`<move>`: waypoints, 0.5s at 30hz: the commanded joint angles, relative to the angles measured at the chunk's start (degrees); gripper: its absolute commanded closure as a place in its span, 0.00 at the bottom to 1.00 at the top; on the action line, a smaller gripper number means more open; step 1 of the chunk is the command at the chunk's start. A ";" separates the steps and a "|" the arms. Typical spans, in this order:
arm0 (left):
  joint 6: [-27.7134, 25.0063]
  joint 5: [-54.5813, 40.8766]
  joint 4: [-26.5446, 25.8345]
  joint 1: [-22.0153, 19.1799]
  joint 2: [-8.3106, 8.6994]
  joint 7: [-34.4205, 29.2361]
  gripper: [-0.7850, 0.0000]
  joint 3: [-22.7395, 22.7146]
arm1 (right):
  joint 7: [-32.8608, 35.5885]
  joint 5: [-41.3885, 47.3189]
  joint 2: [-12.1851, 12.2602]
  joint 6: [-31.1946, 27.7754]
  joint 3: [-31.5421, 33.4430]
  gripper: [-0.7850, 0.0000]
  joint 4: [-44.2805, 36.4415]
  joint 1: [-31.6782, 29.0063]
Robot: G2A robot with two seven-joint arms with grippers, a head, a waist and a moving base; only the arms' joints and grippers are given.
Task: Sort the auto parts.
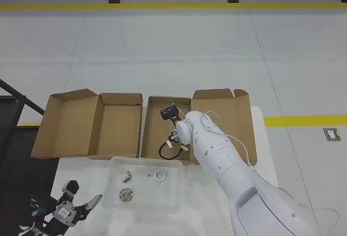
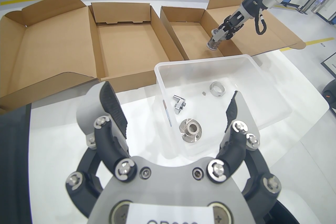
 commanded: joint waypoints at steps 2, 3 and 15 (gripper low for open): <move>0.00 0.00 0.00 0.00 0.00 0.00 0.00 0.00 | -0.05 -0.14 -0.08 0.04 0.04 0.00 0.10 0.09; 0.00 0.00 0.00 0.00 0.00 0.00 0.00 0.00 | -0.08 -0.18 -0.11 0.06 0.06 0.00 0.13 0.10; 0.00 0.00 0.00 0.00 0.00 0.00 0.00 0.00 | -0.44 -0.59 -0.21 -0.53 0.37 0.00 0.31 0.26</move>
